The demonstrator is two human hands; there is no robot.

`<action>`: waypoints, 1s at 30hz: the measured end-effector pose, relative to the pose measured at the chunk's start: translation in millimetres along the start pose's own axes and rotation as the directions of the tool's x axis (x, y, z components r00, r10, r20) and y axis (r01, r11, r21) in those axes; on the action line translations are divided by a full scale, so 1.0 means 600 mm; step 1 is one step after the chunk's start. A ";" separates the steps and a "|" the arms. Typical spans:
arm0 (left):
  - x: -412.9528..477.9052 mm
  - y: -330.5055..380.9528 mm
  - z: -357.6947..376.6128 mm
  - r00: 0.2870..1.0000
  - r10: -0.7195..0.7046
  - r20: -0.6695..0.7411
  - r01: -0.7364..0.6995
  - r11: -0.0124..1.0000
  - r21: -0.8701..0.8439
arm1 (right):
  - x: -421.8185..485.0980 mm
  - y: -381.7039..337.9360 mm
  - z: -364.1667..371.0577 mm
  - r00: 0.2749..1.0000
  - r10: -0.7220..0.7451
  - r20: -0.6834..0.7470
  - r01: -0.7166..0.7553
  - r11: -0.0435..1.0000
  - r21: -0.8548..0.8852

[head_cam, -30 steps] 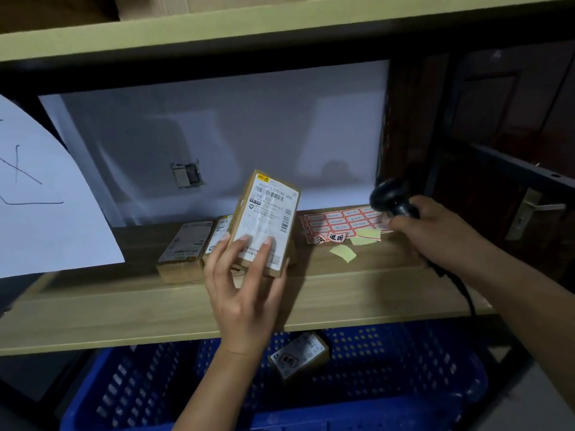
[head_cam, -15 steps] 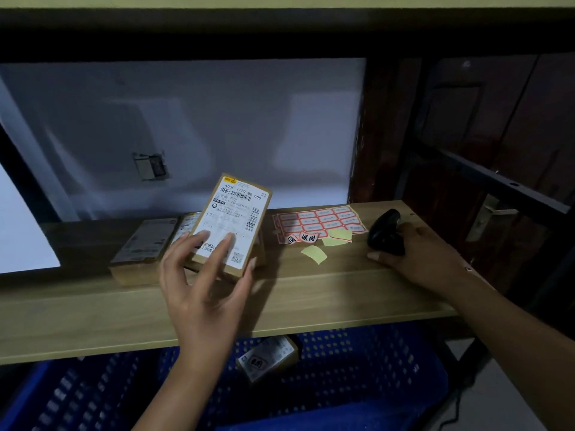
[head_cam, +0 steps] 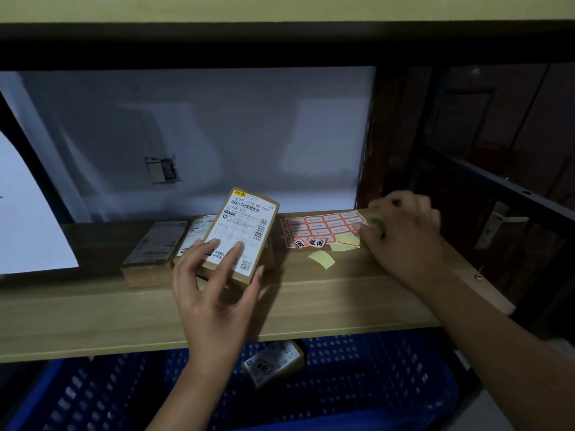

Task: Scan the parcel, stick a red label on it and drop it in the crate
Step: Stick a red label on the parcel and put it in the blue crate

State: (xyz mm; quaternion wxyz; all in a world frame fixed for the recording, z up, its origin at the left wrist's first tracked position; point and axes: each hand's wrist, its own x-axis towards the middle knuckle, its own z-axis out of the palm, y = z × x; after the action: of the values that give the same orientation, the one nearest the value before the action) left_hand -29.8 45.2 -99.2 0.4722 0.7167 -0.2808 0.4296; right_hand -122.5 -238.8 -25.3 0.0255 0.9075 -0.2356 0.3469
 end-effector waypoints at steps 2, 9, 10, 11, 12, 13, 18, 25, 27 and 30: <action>-0.002 -0.001 -0.003 1.000 0.000 0.003 0.000 1.000 0.000 | 0.012 -0.020 0.026 0.999 -0.034 0.039 0.032 0.998 0.050; -0.010 0.006 -0.004 0.998 0.045 0.032 -0.045 0.999 0.008 | 0.056 -0.086 0.124 0.902 0.066 0.426 -0.228 0.911 0.344; -0.011 0.006 -0.003 0.998 0.054 0.034 -0.054 0.998 0.008 | 0.062 -0.092 0.133 0.888 0.086 0.452 -0.257 0.907 0.332; -0.011 0.006 -0.001 0.998 0.059 0.039 -0.059 0.998 0.008 | 0.066 -0.096 0.141 0.872 0.111 0.478 -0.288 0.904 0.316; -0.012 0.005 0.000 0.997 0.058 0.045 -0.058 0.998 0.008 | 0.070 -0.099 0.146 0.856 0.138 0.498 -0.320 0.898 0.302; -0.013 0.004 0.001 0.997 0.054 0.051 -0.054 0.998 0.009 | 0.074 -0.100 0.154 0.841 0.173 0.513 -0.364 0.883 0.298; -0.016 0.004 0.004 0.997 0.056 0.053 -0.056 0.998 0.000 | 0.075 -0.098 0.168 0.833 0.271 0.482 -0.494 0.756 0.429; -0.024 0.007 0.011 0.999 0.028 0.045 -0.027 1.000 -0.007 | 0.051 -0.102 0.117 0.902 0.236 0.361 -0.422 0.653 0.628; -0.024 0.006 0.013 0.998 0.035 0.043 -0.035 0.999 -0.003 | 0.038 -0.113 0.076 0.896 0.278 0.347 -0.441 0.461 0.770; -0.027 0.008 0.014 0.998 0.048 0.045 -0.049 0.999 0.011 | 0.003 -0.155 -0.002 0.892 0.161 0.421 -0.440 0.107 0.891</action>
State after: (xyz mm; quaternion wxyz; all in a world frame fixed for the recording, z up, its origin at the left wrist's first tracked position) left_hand -38.4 35.3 -112.8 0.4510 0.7218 -0.3060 0.4266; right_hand -80.7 -156.7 -12.3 -0.6553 0.6739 -0.1409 0.3108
